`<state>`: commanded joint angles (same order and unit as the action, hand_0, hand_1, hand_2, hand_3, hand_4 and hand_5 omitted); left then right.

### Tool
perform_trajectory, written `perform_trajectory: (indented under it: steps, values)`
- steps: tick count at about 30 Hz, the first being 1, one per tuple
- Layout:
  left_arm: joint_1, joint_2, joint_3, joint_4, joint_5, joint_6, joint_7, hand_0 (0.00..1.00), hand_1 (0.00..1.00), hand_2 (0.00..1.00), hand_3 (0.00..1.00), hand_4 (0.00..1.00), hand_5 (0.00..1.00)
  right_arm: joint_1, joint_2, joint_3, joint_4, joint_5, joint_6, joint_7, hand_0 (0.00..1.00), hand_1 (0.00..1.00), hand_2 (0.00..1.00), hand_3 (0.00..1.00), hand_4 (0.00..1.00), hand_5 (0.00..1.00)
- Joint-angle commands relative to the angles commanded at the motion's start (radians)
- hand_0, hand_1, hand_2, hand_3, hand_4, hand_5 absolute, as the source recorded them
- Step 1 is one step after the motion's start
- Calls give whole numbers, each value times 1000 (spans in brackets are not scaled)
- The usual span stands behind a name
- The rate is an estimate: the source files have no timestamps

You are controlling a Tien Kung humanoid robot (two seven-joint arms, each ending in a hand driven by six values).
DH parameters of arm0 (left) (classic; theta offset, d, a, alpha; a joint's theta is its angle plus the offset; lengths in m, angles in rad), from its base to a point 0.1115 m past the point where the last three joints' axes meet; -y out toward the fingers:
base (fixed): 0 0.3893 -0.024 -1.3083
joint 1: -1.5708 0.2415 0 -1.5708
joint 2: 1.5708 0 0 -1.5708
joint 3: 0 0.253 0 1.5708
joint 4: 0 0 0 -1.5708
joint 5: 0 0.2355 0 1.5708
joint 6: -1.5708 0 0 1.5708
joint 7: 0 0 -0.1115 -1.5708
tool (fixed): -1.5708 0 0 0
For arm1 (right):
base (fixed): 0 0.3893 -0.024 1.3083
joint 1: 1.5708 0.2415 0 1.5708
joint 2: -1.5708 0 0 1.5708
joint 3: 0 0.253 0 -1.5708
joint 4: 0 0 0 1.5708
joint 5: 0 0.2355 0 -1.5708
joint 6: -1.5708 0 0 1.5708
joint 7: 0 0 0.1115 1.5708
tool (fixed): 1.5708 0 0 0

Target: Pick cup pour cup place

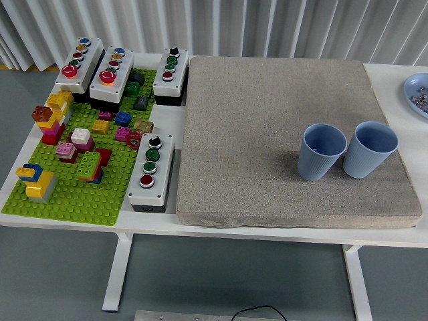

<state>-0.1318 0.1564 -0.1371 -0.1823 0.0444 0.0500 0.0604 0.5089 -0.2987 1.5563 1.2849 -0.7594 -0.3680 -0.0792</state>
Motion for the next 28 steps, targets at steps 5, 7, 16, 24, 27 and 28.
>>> perform_trajectory:
  steps: [5, 7, 16, 24, 27, 28]
  values:
    - [-1, 0, 1, 0, -2, 0, -1, 699, 728, 737, 628, 488, 927, 1, -1, 2, 2, -8, -3, -3, 879, 759, 711, 756, 758, 888]
    - [0, 0, 2, 0, -2, 0, -1, 699, 728, 736, 626, 488, 927, 0, -1, 2, 2, -8, -3, -4, 882, 763, 710, 755, 755, 896]
    - [-2, -2, 2, 1, -2, 0, -1, 699, 727, 736, 627, 488, 928, 1, -2, 4, 5, -16, 0, -11, 885, 764, 710, 755, 754, 895]
    - [-2, -2, 2, 1, -2, 0, -2, 699, 728, 736, 627, 488, 929, 1, -1, 0, 9, -24, -25, -6, 885, 764, 711, 755, 755, 884]
    - [-2, -2, 2, 1, -3, 0, -2, 698, 728, 737, 627, 489, 930, 1, -2, -1, 10, -28, -32, -4, 888, 764, 709, 754, 756, 888]
    - [-2, -2, 2, 1, -2, 0, -2, 698, 728, 737, 627, 489, 930, 1, -2, -1, 10, -27, -31, -5, 888, 764, 709, 754, 756, 888]
